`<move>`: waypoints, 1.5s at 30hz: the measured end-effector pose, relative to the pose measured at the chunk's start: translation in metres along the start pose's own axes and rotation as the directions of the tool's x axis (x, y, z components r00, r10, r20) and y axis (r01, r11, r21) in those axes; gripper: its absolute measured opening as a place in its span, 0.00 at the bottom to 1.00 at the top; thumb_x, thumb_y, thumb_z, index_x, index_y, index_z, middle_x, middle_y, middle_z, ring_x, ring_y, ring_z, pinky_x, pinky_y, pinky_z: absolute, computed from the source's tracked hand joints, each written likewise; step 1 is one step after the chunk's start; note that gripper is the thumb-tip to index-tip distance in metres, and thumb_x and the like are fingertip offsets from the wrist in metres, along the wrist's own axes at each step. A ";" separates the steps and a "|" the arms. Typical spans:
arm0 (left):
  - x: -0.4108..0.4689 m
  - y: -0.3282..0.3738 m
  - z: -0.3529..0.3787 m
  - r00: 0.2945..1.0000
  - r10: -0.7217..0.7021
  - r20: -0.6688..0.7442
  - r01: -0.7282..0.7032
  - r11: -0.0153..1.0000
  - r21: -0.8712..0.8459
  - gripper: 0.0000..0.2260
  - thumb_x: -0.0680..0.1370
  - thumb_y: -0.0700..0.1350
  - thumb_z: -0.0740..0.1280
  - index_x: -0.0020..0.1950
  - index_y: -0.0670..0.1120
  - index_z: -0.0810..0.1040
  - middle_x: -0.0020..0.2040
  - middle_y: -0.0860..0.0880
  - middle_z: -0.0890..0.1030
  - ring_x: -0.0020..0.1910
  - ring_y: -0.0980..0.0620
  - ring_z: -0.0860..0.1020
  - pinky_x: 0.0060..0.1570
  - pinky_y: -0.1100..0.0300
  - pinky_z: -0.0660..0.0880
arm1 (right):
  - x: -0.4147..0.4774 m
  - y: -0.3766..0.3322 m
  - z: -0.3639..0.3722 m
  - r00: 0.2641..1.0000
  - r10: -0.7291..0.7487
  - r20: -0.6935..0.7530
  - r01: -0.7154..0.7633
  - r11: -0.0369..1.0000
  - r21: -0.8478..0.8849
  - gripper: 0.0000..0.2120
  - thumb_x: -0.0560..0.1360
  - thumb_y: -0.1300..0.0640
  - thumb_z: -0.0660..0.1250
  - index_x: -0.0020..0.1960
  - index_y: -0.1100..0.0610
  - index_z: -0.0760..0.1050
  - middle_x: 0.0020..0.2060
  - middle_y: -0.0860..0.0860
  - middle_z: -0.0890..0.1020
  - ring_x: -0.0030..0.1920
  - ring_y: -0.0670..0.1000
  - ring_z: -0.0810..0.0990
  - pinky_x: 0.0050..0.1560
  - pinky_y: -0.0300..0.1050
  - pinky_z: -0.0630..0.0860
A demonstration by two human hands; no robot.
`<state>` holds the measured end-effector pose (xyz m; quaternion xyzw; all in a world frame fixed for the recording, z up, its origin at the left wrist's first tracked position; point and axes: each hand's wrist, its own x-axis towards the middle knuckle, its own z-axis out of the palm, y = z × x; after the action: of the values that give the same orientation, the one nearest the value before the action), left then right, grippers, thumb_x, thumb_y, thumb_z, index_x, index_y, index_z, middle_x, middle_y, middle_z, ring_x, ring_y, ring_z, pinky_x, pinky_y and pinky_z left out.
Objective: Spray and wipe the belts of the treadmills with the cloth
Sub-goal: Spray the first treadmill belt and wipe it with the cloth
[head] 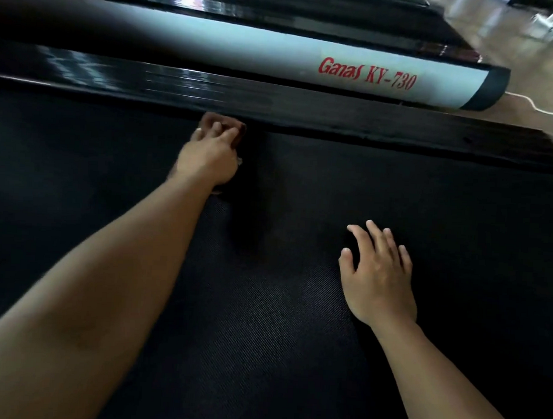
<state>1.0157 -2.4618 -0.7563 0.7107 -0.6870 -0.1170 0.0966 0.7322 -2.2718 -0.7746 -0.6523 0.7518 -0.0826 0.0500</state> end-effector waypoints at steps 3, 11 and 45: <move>-0.009 0.060 0.019 0.980 0.188 0.064 -0.187 0.982 -0.030 0.25 0.80 0.54 0.61 0.77 0.62 0.61 0.81 0.55 0.58 0.79 0.40 0.56 0.74 0.41 0.62 | -0.001 0.001 0.000 1.000 -0.008 0.003 0.008 1.000 0.030 0.25 0.81 0.43 0.50 0.77 0.44 0.59 0.79 0.49 0.57 0.80 0.52 0.49 0.79 0.56 0.45; -0.114 0.059 0.036 0.903 0.420 0.094 -0.410 0.905 -0.111 0.24 0.83 0.56 0.56 0.80 0.62 0.57 0.82 0.56 0.54 0.81 0.49 0.49 0.79 0.48 0.52 | 0.000 0.001 0.000 1.000 -0.004 0.001 0.004 1.000 0.028 0.24 0.81 0.43 0.51 0.77 0.44 0.60 0.79 0.49 0.57 0.80 0.52 0.50 0.79 0.56 0.47; 0.005 0.032 0.029 0.833 0.543 0.105 -0.540 0.840 -0.062 0.28 0.77 0.52 0.66 0.77 0.60 0.64 0.79 0.46 0.64 0.78 0.45 0.61 0.78 0.48 0.57 | 0.000 0.002 0.000 1.000 -0.017 -0.001 0.017 0.996 0.088 0.23 0.82 0.43 0.51 0.76 0.44 0.58 0.80 0.49 0.55 0.80 0.53 0.48 0.79 0.57 0.44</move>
<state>0.9772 -2.4677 -0.7743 0.4777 -0.8625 -0.1369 0.0954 0.7300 -2.2712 -0.7755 -0.6559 0.7419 -0.1158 0.0779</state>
